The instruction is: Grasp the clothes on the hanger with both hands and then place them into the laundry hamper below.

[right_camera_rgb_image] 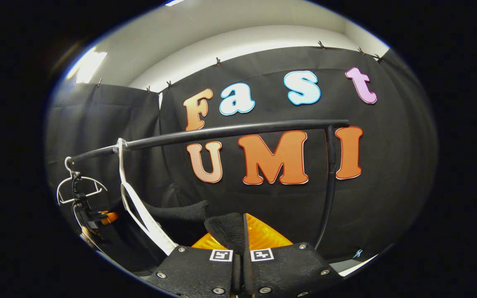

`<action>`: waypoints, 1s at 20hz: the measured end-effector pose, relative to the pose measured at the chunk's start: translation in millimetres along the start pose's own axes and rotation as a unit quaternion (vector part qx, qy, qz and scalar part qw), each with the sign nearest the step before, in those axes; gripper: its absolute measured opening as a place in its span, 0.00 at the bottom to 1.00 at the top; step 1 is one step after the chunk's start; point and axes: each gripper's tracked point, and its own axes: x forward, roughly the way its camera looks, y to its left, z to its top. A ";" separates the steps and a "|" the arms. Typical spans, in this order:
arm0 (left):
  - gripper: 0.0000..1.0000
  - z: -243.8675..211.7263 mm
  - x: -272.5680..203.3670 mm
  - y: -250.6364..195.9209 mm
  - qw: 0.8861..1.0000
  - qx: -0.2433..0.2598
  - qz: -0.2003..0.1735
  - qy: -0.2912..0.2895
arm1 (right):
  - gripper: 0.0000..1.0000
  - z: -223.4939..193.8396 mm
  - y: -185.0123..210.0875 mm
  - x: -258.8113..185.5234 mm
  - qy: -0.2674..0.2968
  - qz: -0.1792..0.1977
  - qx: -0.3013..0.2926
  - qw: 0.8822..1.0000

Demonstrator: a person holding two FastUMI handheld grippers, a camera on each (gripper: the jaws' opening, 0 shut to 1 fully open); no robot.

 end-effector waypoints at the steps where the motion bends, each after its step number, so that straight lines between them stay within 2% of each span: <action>1: 0.12 -2.3 -6.6 -1.7 1.000 -0.003 -0.001 0.001 | 0.01 -4.4 -2.3 -2.0 0.003 0.003 0.003 1.000; 8: 0.12 -9.4 -47.4 -9.2 1.000 0.002 -0.015 0.001 | 0.01 -56.9 -3.5 -16.0 0.029 0.000 0.004 1.000; 9: 0.14 -11.1 -50.8 -13.4 1.000 0.002 -0.020 0.003 | 0.01 -63.3 -4.1 -18.0 0.032 -0.003 0.009 0.999; 17: 0.12 -33.6 -73.7 -39.0 0.997 0.015 -0.071 0.020 | 0.02 -131.8 13.5 -46.3 0.054 -0.019 0.055 0.997; 18: 0.14 -38.4 -74.4 -38.8 0.997 0.016 -0.076 0.024 | 0.01 -142.3 17.5 -47.4 0.059 -0.021 0.067 0.996; 20: 0.12 -48.1 -72.2 -32.2 0.996 0.016 -0.074 0.037 | 0.02 -160.6 25.4 -47.6 0.071 -0.027 0.089 0.993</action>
